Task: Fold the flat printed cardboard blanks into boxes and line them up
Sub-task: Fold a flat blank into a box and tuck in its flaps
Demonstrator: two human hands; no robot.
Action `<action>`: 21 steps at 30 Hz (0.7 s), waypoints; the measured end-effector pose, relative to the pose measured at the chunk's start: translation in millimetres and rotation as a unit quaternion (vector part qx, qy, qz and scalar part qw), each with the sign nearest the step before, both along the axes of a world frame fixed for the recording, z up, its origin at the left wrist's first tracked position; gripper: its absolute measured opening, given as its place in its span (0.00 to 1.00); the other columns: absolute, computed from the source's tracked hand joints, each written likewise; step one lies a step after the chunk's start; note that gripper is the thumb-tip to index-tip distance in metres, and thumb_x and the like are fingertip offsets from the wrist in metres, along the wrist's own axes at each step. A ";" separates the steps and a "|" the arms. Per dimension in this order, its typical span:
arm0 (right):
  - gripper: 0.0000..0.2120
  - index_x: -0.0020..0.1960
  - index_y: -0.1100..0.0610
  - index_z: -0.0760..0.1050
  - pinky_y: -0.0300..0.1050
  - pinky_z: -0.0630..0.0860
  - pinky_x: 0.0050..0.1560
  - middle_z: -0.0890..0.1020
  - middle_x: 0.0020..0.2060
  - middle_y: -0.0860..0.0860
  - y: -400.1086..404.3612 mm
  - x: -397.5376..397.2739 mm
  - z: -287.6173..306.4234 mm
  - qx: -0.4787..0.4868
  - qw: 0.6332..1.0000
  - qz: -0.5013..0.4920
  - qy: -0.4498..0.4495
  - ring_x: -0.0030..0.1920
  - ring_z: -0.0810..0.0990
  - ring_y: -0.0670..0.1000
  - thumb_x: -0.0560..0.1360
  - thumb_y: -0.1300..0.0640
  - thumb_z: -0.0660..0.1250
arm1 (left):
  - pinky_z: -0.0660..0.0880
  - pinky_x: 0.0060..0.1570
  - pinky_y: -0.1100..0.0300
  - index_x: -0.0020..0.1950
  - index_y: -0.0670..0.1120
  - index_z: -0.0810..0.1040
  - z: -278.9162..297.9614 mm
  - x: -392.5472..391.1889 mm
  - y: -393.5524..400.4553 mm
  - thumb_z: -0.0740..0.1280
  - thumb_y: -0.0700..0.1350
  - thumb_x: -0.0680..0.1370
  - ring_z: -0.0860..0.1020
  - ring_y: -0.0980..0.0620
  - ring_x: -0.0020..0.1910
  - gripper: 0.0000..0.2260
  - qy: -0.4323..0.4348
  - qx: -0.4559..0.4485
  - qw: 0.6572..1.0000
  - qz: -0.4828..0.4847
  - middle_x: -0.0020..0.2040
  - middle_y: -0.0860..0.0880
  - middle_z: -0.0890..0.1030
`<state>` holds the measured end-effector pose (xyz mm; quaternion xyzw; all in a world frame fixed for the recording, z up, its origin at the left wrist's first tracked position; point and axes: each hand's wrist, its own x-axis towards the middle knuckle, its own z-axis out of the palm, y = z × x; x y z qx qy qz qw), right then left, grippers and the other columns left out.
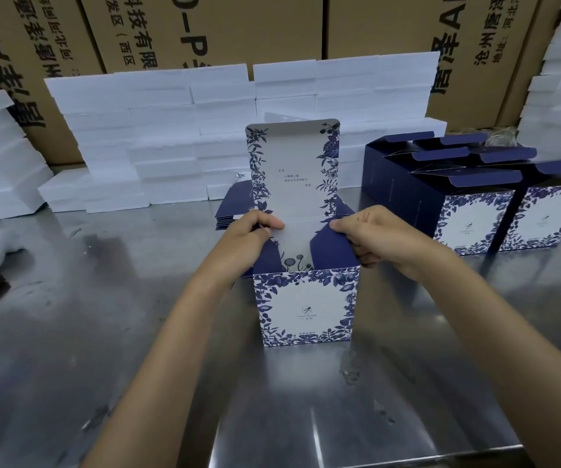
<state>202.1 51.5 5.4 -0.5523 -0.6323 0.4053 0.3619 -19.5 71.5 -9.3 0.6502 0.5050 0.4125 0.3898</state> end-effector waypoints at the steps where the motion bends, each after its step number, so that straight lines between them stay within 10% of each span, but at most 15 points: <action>1: 0.27 0.27 0.50 0.58 0.41 0.57 0.27 0.60 0.23 0.48 0.4 0.8 2.1 -0.005 1.000 0.007 -0.012 0.24 0.57 0.48 0.83 0.55 0.62 | 0.67 0.49 0.67 0.51 0.51 0.80 0.3 0.0 -0.3 0.59 0.38 0.84 0.72 0.56 0.53 0.12 0.001 0.001 1.000 0.001 0.63 0.48 0.77; 14: 0.18 0.37 0.55 0.69 0.42 0.64 0.30 0.70 0.31 0.53 14.0 1.7 3.5 0.019 0.999 -0.039 -0.033 0.30 0.66 0.51 0.80 0.46 0.68 | 0.69 0.66 0.58 0.49 0.49 0.82 0.0 4.3 -5.2 0.63 0.38 0.82 0.75 0.55 0.63 0.10 -0.045 0.004 0.999 0.026 0.56 0.57 0.79; 18: 0.09 0.61 0.47 0.75 0.40 0.76 0.33 0.78 0.40 0.51 13.2 2.1 1.5 0.071 0.996 -0.061 0.013 0.36 0.77 0.48 0.81 0.54 0.68 | 0.73 0.60 0.58 0.47 0.48 0.82 -1.1 9.3 -9.2 0.65 0.38 0.81 0.77 0.53 0.57 0.09 -0.071 0.015 0.995 0.062 0.54 0.53 0.82; 21: 0.13 0.61 0.46 0.75 0.35 0.77 0.33 0.79 0.45 0.48 11.7 0.2 -1.3 0.089 0.993 -0.048 0.067 0.38 0.78 0.45 0.81 0.61 0.66 | 0.76 0.47 0.60 0.48 0.49 0.77 -6.1 11.6 -13.2 0.66 0.36 0.80 0.80 0.53 0.48 0.08 -0.153 0.043 0.982 0.099 0.53 0.50 0.82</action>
